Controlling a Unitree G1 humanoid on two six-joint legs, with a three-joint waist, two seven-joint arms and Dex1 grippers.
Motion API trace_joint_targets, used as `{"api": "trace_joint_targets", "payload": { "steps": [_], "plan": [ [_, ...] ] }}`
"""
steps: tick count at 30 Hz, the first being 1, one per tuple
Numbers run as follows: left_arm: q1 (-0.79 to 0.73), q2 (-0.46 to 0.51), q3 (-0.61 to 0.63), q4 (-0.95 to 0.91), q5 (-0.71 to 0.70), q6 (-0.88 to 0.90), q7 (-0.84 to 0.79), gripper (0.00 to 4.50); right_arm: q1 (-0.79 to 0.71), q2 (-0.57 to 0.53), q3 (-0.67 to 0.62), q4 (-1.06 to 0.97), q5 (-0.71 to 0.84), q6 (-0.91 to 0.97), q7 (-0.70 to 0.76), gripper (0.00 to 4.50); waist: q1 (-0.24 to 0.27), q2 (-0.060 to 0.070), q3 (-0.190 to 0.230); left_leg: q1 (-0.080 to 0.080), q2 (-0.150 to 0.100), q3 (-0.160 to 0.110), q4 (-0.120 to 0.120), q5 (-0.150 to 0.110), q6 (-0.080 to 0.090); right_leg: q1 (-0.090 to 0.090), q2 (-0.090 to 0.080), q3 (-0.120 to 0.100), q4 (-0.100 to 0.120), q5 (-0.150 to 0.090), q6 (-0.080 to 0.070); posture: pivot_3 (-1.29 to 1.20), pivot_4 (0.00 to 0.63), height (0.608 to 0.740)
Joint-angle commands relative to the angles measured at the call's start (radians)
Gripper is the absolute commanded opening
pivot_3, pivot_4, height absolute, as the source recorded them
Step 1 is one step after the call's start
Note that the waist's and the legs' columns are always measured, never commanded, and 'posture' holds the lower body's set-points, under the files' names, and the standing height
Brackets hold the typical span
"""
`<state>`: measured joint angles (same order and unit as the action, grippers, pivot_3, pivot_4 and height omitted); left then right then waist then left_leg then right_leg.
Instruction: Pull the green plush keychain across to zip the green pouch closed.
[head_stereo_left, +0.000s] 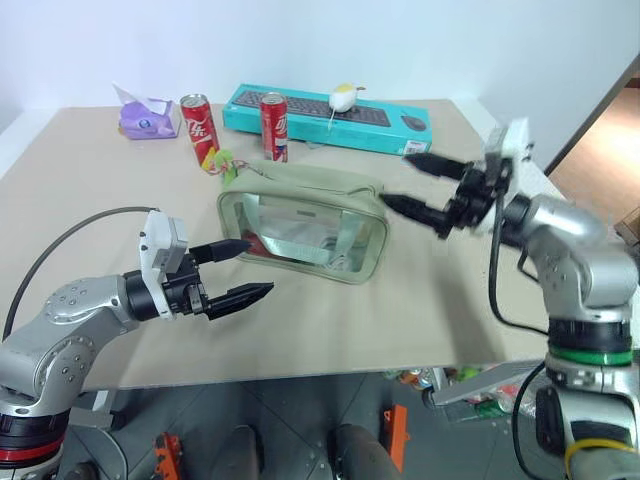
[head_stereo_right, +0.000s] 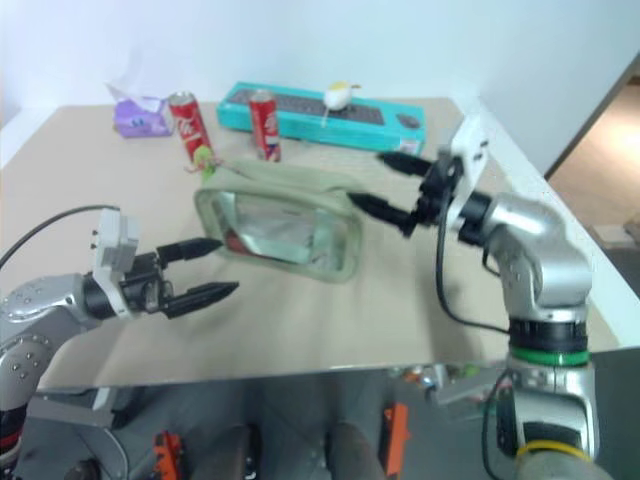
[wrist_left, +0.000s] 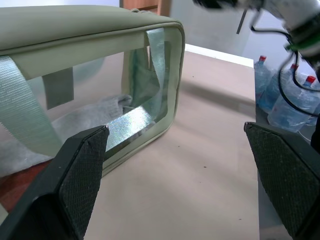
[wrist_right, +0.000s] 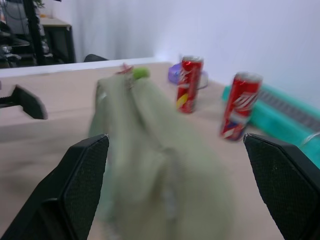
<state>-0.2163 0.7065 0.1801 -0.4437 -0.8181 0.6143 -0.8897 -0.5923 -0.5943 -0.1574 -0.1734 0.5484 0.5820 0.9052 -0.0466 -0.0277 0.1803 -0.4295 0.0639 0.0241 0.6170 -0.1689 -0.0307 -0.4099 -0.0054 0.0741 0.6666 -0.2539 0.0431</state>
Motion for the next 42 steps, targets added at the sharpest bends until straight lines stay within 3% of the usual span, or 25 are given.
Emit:
{"api": "trace_joint_targets", "payload": {
  "steps": [1, 9, 10, 14, 15, 16, 18, 19, 21, 22, 25, 32, 37, 42],
  "plan": [
    [-0.029, 0.009, -0.008, -0.022, -0.023, 0.004, -0.027, 4.50, 0.055, 0.020, 0.012, -0.114, 0.025, 0.028, -0.061, 4.47, 0.001, 0.000, 0.000, 0.000, 0.000, 0.000, 0.001, 0.000, 0.000, 0.001, 0.000, 0.000, 0.000, 0.000, 0.000, 0.00, 0.150, 0.740],
    [-0.054, 0.003, -0.025, -0.013, -0.015, 0.003, -0.029, 4.50, 0.073, 0.033, 0.049, -0.076, -0.005, 0.003, -0.086, 4.47, 0.000, 0.000, 0.000, 0.000, 0.000, 0.001, 0.002, 0.001, 0.000, 0.001, 0.000, 0.001, 0.000, 0.001, -0.001, 0.00, 0.150, 0.740],
    [-0.055, 0.002, -0.026, -0.012, -0.013, 0.002, -0.029, 4.50, 0.072, 0.034, 0.055, -0.069, -0.009, -0.002, -0.083, 3.93, 0.000, 0.000, 0.000, 0.000, 0.000, 0.001, 0.002, 0.001, 0.000, 0.001, 0.000, 0.001, 0.000, 0.002, 0.000, 0.00, 0.150, 0.740],
    [-0.052, 0.001, -0.027, -0.009, -0.007, 0.000, -0.026, 4.50, 0.072, 0.039, 0.082, -0.045, -0.024, -0.019, -0.073, 2.67, 0.000, 0.000, 0.000, 0.000, 0.000, 0.001, 0.001, 0.001, 0.000, 0.000, 0.000, 0.001, 0.000, 0.001, 0.001, 0.00, 0.150, 0.740],
    [-0.052, 0.000, -0.026, -0.009, -0.006, 0.000, -0.025, 4.50, 0.075, 0.039, 0.089, -0.041, -0.028, -0.023, -0.070, 2.11, 0.000, 0.000, 0.000, 0.000, 0.000, 0.001, 0.001, 0.001, 0.001, 0.000, 0.000, 0.001, 0.000, 0.001, 0.001, 0.00, 0.150, 0.740],
    [-0.050, 0.000, -0.025, -0.009, -0.006, -0.001, -0.024, 4.50, 0.078, 0.039, 0.095, -0.039, -0.031, -0.026, -0.068, 2.00, 0.000, 0.000, 0.000, 0.000, 0.000, 0.001, 0.001, 0.001, 0.001, 0.000, 0.000, 0.001, 0.000, 0.001, 0.001, 0.00, 0.150, 0.740],
    [-0.048, -0.001, -0.025, -0.009, -0.003, -0.003, -0.023, 4.50, 0.084, 0.039, 0.106, -0.038, -0.042, -0.037, -0.066, 1.22, 0.000, 0.000, 0.000, 0.000, 0.000, 0.001, 0.001, 0.001, 0.001, 0.000, 0.000, 0.001, 0.000, 0.000, 0.001, 0.00, 0.150, 0.740],
    [-0.048, -0.002, -0.025, -0.008, -0.002, -0.004, -0.023, 4.50, 0.086, 0.040, 0.110, -0.037, -0.045, -0.041, -0.066, 1.22, 0.000, 0.000, 0.000, 0.000, 0.000, 0.001, 0.001, 0.001, 0.001, 0.000, 0.000, 0.001, 0.000, 0.000, 0.001, 0.00, 0.150, 0.740],
    [-0.047, -0.004, -0.026, -0.007, 0.000, -0.005, -0.022, 4.50, 0.088, 0.039, 0.117, -0.036, -0.052, -0.053, -0.064, 0.31, 0.000, 0.000, 0.000, 0.000, 0.000, 0.001, 0.001, 0.001, 0.001, 0.000, 0.000, 0.001, 0.000, 0.001, 0.001, 0.00, 0.150, 0.740],
    [-0.047, -0.006, -0.026, -0.005, 0.001, -0.005, -0.021, 4.50, 0.088, 0.039, 0.119, -0.034, -0.057, -0.063, -0.062, 0.08, 0.000, 0.000, 0.000, 0.000, 0.000, 0.001, 0.001, 0.001, 0.001, 0.000, 0.000, 0.001, 0.000, 0.001, 0.001, 0.00, 0.150, 0.740],
    [-0.046, -0.010, -0.026, -0.003, 0.004, -0.004, -0.021, 4.50, 0.086, 0.036, 0.120, -0.029, -0.061, -0.090, -0.041, 0.02, 0.000, 0.000, 0.000, 0.000, 0.000, 0.001, 0.001, 0.001, 0.001, 0.000, 0.000, 0.001, 0.000, 0.001, 0.001, 0.00, 0.150, 0.740],
    [-0.057, -0.013, -0.030, 0.014, 0.013, -0.003, -0.027, 4.50, 0.021, -0.022, 0.091, 0.092, -0.029, -0.212, 0.186, 0.02, 0.000, 0.000, 0.000, 0.000, 0.000, 0.001, 0.001, 0.001, 0.001, 0.000, 0.000, 0.001, 0.000, 0.001, 0.001, 0.00, 0.150, 0.740],
    [-0.062, -0.014, -0.034, 0.016, 0.015, -0.003, -0.027, 4.50, -0.136, -0.072, 0.104, 0.409, -0.103, -0.398, 0.365, 0.02, 0.000, 0.000, 0.000, 0.000, 0.000, 0.001, 0.002, 0.001, 0.001, 0.001, 0.000, 0.001, 0.000, 0.001, 0.001, 0.00, 0.150, 0.740],
    [-0.049, -0.006, -0.025, 0.007, 0.014, 0.001, -0.025, 4.50, -0.235, -0.080, 0.138, 0.564, -0.150, -0.485, 0.477, 0.02, 0.000, 0.000, 0.000, 0.000, 0.000, 0.001, 0.001, 0.000, 0.001, 0.000, 0.001, 0.001, 0.000, 0.001, 0.000, 0.00, 0.150, 0.740]
  ]
}}
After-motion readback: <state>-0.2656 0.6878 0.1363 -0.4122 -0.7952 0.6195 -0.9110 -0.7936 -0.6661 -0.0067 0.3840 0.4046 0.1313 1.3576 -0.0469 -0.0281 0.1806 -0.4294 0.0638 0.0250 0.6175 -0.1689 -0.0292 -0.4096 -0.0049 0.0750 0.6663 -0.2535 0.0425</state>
